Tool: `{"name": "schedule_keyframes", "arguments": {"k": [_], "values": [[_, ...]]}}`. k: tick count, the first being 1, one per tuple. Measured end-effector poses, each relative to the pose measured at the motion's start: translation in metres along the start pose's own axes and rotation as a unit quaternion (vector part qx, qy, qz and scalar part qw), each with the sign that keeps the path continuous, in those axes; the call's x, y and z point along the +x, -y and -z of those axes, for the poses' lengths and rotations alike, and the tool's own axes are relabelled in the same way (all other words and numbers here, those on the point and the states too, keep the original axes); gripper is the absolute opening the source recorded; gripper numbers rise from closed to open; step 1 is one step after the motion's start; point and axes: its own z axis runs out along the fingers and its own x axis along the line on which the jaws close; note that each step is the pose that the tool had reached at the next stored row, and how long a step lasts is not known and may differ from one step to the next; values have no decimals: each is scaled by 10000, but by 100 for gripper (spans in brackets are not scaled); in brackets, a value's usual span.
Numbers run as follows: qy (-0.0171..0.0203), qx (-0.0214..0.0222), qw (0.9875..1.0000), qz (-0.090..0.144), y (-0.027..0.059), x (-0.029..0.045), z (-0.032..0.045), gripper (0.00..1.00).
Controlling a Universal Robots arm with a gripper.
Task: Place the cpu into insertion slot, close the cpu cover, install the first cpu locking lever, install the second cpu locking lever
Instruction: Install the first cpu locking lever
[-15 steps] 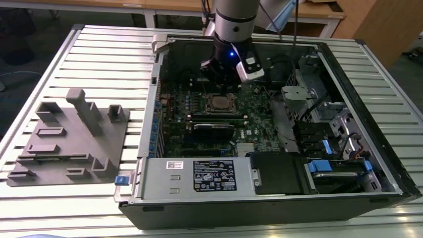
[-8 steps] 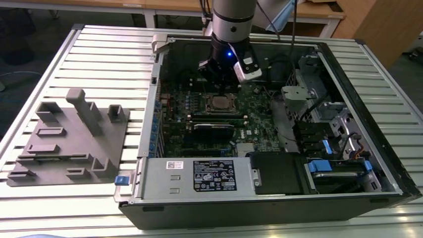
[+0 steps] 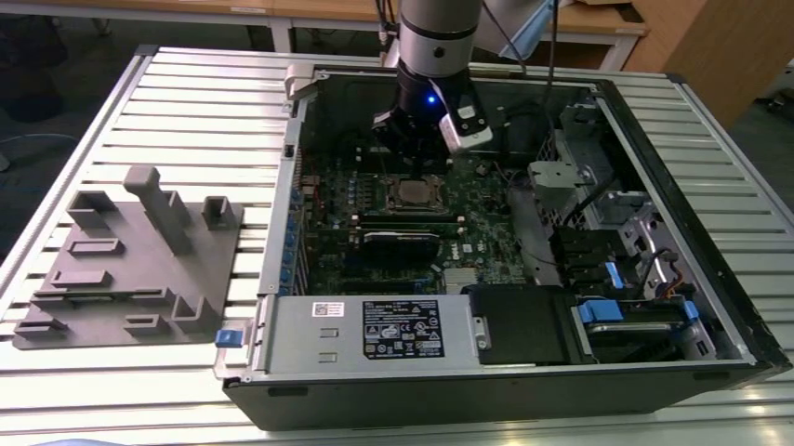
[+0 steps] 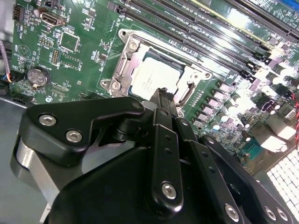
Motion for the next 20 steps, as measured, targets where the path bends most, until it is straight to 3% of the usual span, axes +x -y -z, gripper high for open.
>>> {"name": "schedule_keyframes", "arguments": {"k": [15, 20], "values": [[1, -11, 10000, 0, -3, -1, 45, 11], [17, -11, 10000, 1, -2, 2, 45, 11]]}}
